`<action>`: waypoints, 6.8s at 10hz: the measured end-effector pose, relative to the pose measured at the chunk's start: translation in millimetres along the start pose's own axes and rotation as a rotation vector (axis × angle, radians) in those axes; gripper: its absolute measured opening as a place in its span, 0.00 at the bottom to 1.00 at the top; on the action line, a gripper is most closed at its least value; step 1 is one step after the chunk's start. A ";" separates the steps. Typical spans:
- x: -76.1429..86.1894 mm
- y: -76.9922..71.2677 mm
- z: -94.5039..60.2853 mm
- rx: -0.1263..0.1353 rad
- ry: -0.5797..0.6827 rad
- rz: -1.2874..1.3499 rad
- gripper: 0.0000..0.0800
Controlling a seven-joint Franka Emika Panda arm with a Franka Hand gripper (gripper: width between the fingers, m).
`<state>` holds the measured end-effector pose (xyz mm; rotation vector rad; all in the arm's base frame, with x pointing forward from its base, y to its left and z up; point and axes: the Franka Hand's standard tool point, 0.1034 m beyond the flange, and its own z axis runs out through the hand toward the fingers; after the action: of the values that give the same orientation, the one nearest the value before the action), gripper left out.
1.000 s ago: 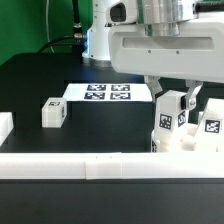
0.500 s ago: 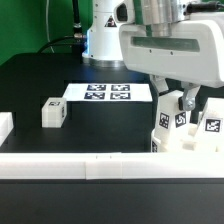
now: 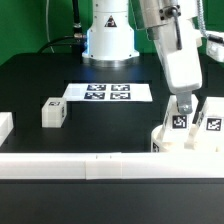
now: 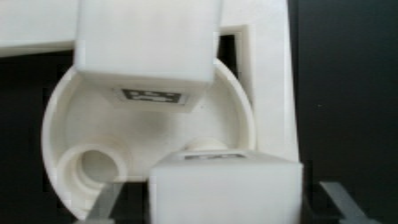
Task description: Assemble stool
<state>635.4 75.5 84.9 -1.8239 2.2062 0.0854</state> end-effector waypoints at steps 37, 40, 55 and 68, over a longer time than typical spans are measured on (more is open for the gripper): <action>5.9 -6.3 3.9 -0.291 -0.078 -2.888 0.81; 7.2 -6.3 4.0 -0.295 -0.078 -2.897 0.55; -17.1 -0.5 12.5 -0.150 0.093 -1.646 0.42; -32.4 13.2 18.3 -0.084 0.074 -0.418 0.42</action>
Offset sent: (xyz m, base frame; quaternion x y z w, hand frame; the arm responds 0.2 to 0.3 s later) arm 0.0026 -0.0054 0.0126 -0.0309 0.0043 -0.0820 0.9961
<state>631.2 113.1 73.7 -2.3261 1.8411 0.0262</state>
